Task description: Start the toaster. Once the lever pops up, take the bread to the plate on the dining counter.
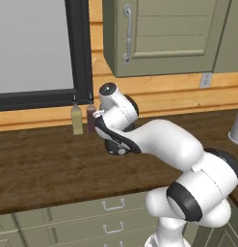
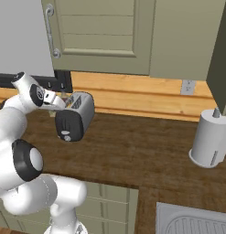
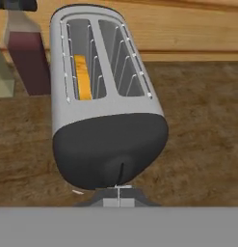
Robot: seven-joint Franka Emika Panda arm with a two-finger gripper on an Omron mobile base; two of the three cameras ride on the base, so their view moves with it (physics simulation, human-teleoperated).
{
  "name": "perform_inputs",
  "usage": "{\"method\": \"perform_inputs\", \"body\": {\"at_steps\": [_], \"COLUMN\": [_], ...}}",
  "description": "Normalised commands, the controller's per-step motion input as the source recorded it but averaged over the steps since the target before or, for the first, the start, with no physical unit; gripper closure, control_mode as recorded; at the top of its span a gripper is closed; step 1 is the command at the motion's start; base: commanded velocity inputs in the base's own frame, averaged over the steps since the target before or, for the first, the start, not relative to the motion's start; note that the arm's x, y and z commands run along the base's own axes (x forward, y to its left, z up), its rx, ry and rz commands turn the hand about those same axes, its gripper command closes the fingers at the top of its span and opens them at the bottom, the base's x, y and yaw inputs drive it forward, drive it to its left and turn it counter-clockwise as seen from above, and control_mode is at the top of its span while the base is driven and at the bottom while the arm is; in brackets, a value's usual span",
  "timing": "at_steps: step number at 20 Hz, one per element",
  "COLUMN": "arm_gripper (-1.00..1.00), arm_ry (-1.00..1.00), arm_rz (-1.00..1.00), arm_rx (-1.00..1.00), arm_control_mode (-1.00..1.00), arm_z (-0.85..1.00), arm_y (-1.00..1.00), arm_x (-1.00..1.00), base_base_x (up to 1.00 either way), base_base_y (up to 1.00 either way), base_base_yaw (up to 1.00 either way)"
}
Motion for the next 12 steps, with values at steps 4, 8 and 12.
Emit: {"method": "perform_inputs", "body": {"at_steps": [4, 8, 12], "arm_gripper": [1.00, 1.00, 1.00], "arm_ry": [-0.19, -0.05, 0.00], "arm_rz": [-0.01, 0.00, 0.00], "arm_rx": [-0.10, -0.01, 0.00], "arm_control_mode": [-1.00, -1.00, -1.00], "arm_z": [0.42, 0.52, 0.21], "arm_y": [0.13, 0.01, -0.01], "arm_x": [0.01, 0.04, 0.00], "base_base_x": [0.00, 0.00, 0.00], "base_base_y": [0.00, 0.00, 0.00], "base_base_yaw": [0.00, 0.00, 0.00]}}
